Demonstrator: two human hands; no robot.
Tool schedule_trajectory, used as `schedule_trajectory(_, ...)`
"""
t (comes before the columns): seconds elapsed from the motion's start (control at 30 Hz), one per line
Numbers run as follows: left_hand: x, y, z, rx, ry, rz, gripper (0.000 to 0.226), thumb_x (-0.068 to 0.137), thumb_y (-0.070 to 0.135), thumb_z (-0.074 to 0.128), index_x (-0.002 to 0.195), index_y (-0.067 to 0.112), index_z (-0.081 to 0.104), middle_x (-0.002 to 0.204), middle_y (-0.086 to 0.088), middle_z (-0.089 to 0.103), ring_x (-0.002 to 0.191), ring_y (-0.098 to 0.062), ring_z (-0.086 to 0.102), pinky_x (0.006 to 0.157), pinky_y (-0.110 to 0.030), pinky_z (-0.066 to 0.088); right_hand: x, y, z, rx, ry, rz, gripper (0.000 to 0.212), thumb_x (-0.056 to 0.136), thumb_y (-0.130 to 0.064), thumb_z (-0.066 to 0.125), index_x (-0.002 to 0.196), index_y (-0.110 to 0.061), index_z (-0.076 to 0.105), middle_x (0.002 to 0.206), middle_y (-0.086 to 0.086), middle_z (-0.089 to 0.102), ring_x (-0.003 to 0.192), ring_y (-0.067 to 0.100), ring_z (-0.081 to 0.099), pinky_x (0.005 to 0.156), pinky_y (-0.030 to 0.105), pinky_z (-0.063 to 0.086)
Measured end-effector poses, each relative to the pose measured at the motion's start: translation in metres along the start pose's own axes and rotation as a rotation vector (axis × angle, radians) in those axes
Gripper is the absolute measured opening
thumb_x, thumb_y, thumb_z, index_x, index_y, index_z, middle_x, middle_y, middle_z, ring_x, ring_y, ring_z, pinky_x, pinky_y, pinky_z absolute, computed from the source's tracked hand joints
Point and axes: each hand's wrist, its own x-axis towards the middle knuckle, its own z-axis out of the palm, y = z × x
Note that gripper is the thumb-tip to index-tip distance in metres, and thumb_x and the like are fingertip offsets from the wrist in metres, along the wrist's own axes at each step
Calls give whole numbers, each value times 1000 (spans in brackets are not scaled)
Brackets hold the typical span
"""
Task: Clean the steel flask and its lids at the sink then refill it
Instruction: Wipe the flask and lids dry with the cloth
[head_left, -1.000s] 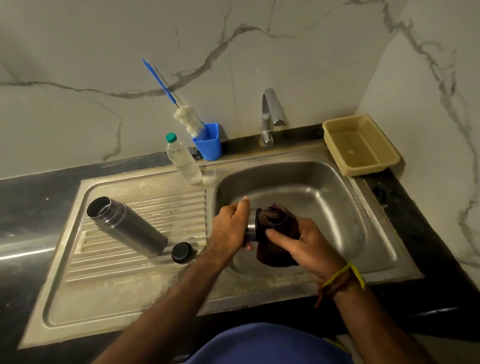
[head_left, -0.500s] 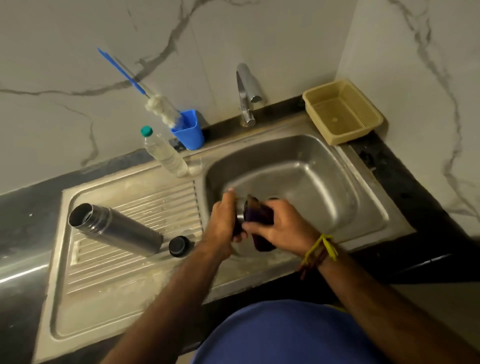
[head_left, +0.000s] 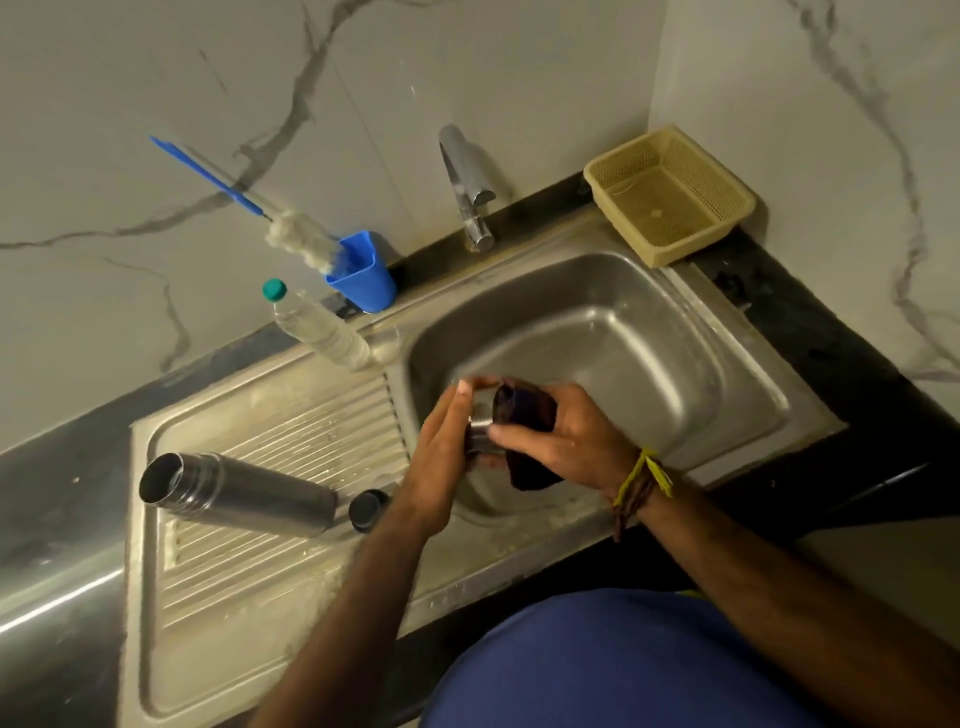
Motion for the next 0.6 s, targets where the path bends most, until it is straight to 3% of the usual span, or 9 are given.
schedule_trajectory(0.03, -1, -2, 2, -56, 8, 36, 45, 105, 42, 38, 126, 8, 61, 111, -16, 72, 94, -27, 72, 71, -38, 60, -1, 1, 1, 61, 26, 23, 10, 88, -10, 74, 98, -12, 73, 90, 3, 77, 88, 19, 74, 81, 39, 60)
schedule_trajectory(0.1, -1, -5, 8, -30, 96, 55, 44, 105, 42, 43, 112, 3, 64, 92, -23, 69, 74, -32, 66, 60, -38, 55, -2, 6, 0, 11, 4, 6, 18, 86, -12, 76, 103, -12, 72, 92, 4, 76, 89, 20, 74, 84, 41, 60)
schedule_trajectory(0.17, 2, -3, 13, 34, 194, -62, 55, 104, 50, 44, 87, 4, 67, 61, -20, 57, 48, -27, 52, 42, -26, 41, -6, 9, 3, -188, -44, -71, 31, 79, -17, 81, 107, -11, 71, 92, 2, 74, 88, 16, 72, 84, 39, 60)
schedule_trajectory(0.2, 2, 0, 14, 58, 201, -123, 61, 103, 55, 43, 81, 4, 67, 56, -18, 55, 45, -26, 49, 39, -25, 39, -8, 10, 2, -251, -34, -98, 31, 76, -19, 82, 104, -11, 71, 90, -1, 72, 86, 14, 71, 82, 37, 60)
schedule_trajectory(0.3, -1, 1, 9, 116, 141, -66, 66, 99, 63, 40, 97, 3, 69, 81, -24, 69, 65, -33, 68, 53, -34, 57, -9, 7, 2, -104, -31, -55, 23, 78, -10, 82, 99, -11, 72, 86, -5, 74, 85, 12, 72, 81, 31, 60)
schedule_trajectory(0.4, -5, -7, 6, 93, 179, 147, 43, 106, 44, 46, 107, 4, 64, 100, -20, 68, 85, -24, 70, 72, -34, 59, -6, 5, 5, 71, -50, 25, 26, 82, -11, 81, 106, -11, 73, 98, 8, 76, 96, 25, 73, 93, 48, 57)
schedule_trajectory(0.47, -4, -8, 7, 62, 250, 59, 48, 106, 43, 46, 100, -1, 67, 95, -24, 70, 81, -30, 69, 71, -39, 56, -8, 3, 7, -2, -126, -1, 25, 82, -9, 80, 106, -12, 72, 96, 6, 76, 94, 21, 73, 90, 39, 58)
schedule_trajectory(0.53, -8, -5, 8, 18, 239, -102, 57, 106, 50, 42, 100, 1, 70, 91, -23, 73, 73, -31, 70, 60, -35, 55, -13, 3, 7, -69, -215, -18, 22, 82, -7, 80, 100, -17, 72, 89, 0, 76, 87, 17, 74, 83, 32, 59)
schedule_trajectory(0.6, -16, -5, 4, 40, 193, -45, 54, 106, 50, 38, 107, 6, 69, 94, -17, 75, 77, -30, 73, 59, -38, 58, -12, 1, 9, -34, -161, -16, 20, 83, -9, 79, 101, -13, 73, 91, 4, 77, 87, 22, 74, 84, 37, 60)
